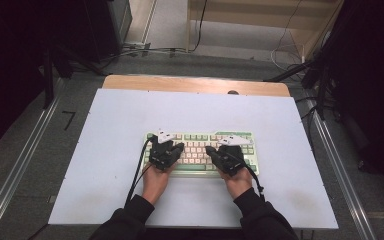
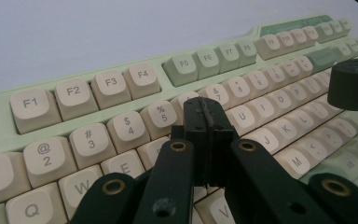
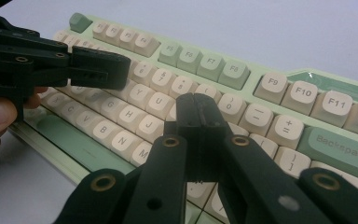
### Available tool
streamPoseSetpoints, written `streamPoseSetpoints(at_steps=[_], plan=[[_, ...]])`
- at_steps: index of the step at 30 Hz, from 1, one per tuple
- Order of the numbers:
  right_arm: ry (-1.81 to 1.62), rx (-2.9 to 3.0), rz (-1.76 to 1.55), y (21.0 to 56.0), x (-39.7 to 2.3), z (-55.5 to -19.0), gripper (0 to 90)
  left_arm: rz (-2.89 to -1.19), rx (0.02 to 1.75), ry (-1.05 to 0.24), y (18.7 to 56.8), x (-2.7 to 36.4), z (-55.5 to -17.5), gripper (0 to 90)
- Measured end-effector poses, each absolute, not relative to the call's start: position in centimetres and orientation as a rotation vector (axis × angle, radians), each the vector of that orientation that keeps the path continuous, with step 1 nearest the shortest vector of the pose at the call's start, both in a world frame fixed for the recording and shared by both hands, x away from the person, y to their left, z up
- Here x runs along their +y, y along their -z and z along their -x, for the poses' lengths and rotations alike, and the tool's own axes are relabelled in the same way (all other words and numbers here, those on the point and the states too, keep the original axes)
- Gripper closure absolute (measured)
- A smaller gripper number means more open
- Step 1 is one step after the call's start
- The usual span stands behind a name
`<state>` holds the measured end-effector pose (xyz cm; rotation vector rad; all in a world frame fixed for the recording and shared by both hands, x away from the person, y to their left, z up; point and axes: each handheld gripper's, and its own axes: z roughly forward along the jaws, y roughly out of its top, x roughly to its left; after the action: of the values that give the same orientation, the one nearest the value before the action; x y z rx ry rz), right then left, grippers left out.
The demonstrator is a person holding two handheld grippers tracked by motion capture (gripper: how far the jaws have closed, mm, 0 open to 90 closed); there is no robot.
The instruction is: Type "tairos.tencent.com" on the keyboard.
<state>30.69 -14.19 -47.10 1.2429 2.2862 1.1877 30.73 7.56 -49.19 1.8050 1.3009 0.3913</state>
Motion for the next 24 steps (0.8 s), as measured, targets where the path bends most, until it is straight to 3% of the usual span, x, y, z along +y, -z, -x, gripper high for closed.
streamPoseSetpoints(at_steps=[24], plan=[[-1.193, 2.287, -1.241, 47.0, -14.3, -30.6, 87.8, -1.762, 1.304, -0.383, 48.1, 9.0, -30.4, 90.0]])
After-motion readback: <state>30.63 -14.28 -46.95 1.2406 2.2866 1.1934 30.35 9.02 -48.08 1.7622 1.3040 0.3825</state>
